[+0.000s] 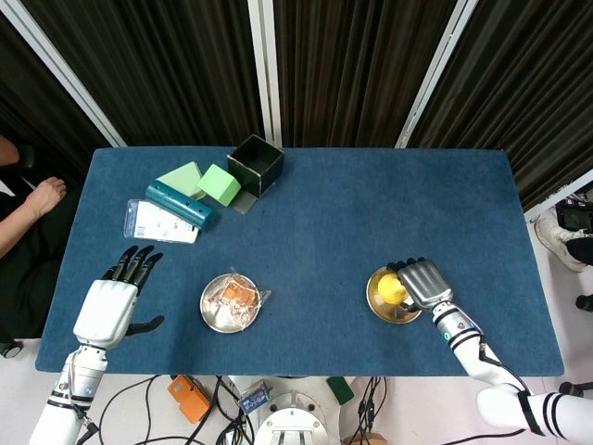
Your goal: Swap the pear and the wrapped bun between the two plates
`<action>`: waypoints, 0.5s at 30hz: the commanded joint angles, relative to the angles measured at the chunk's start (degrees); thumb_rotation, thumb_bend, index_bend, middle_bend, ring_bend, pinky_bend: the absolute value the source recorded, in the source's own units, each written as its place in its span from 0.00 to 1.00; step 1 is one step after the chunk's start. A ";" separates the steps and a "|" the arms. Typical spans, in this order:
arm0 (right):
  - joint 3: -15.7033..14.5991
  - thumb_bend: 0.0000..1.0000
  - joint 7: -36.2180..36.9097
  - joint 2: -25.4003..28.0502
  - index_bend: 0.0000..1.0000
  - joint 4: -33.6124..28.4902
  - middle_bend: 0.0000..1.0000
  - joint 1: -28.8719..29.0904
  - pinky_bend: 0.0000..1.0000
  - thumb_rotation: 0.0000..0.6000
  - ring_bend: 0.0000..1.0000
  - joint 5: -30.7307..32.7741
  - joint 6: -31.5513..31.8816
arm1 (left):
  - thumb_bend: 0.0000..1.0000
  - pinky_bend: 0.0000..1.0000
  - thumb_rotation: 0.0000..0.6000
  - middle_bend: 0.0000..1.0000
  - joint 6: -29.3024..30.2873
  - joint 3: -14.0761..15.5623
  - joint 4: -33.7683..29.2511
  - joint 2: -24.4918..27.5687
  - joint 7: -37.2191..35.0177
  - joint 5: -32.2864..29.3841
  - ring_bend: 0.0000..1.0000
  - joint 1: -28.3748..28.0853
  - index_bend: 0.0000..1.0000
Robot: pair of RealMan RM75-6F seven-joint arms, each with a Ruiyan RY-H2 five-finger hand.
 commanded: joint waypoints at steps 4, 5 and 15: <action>-1.27 0.23 1.36 3.38 0.00 -3.24 0.04 -1.11 0.25 0.88 0.03 -1.66 0.77 | 0.00 0.32 1.00 0.05 0.15 -0.24 -0.04 0.73 -1.18 0.31 0.04 0.71 0.11; -1.50 0.20 1.91 4.02 0.00 -3.88 0.01 -1.45 0.22 0.81 0.01 -2.39 1.24 | 0.00 0.32 1.00 0.05 0.22 -0.19 -0.02 0.93 -1.55 0.50 0.04 0.90 0.11; -7.60 0.15 4.55 12.79 0.00 -9.84 0.00 -14.86 0.04 0.70 0.00 -21.09 24.75 | 0.04 0.26 1.00 0.03 8.20 5.47 9.34 3.42 -16.17 11.04 0.00 8.78 0.11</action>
